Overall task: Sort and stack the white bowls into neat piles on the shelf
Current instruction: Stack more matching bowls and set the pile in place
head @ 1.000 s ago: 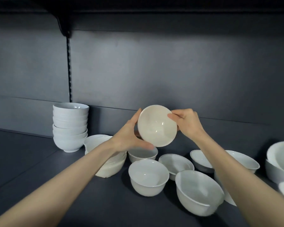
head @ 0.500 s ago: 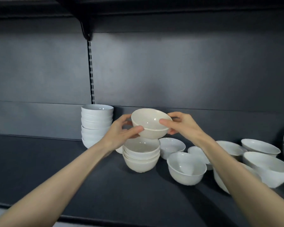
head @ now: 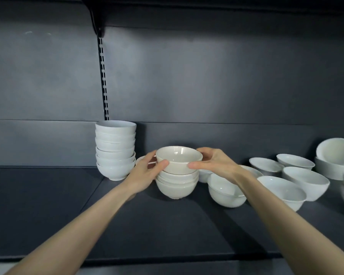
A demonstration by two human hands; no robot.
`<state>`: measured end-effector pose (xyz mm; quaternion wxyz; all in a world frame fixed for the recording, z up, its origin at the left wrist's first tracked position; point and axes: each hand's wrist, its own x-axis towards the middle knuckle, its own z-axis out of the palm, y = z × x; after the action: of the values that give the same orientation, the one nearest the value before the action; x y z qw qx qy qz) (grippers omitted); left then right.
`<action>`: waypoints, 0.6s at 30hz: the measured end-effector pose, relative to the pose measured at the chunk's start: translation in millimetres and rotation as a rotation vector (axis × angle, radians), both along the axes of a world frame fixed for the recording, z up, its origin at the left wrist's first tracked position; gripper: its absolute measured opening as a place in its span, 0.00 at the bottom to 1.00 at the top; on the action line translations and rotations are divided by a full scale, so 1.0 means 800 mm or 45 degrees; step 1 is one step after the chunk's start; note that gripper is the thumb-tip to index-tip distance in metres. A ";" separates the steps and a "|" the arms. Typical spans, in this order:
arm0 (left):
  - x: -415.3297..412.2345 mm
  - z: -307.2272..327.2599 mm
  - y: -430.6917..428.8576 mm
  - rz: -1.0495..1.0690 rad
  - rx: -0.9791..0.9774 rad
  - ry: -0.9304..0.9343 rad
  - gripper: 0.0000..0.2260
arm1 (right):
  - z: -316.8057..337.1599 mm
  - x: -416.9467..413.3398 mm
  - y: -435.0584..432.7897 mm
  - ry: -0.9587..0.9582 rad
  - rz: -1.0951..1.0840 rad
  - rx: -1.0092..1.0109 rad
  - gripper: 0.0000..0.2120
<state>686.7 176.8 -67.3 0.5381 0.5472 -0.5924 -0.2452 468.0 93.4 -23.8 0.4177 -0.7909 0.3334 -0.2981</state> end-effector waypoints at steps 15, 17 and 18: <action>0.013 -0.022 -0.007 -0.062 -0.001 -0.020 0.40 | -0.014 0.005 0.002 -0.112 0.025 0.025 0.20; 0.014 -0.023 -0.009 -0.057 -0.002 -0.025 0.40 | -0.015 0.006 0.001 -0.131 0.019 0.033 0.19; 0.013 -0.023 -0.009 -0.058 -0.005 -0.029 0.39 | -0.016 0.007 0.001 -0.135 0.017 0.037 0.20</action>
<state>697.4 169.6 -85.6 0.5267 0.5352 -0.6113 -0.2500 473.4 93.9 -36.2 0.4480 -0.7702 0.3097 -0.3318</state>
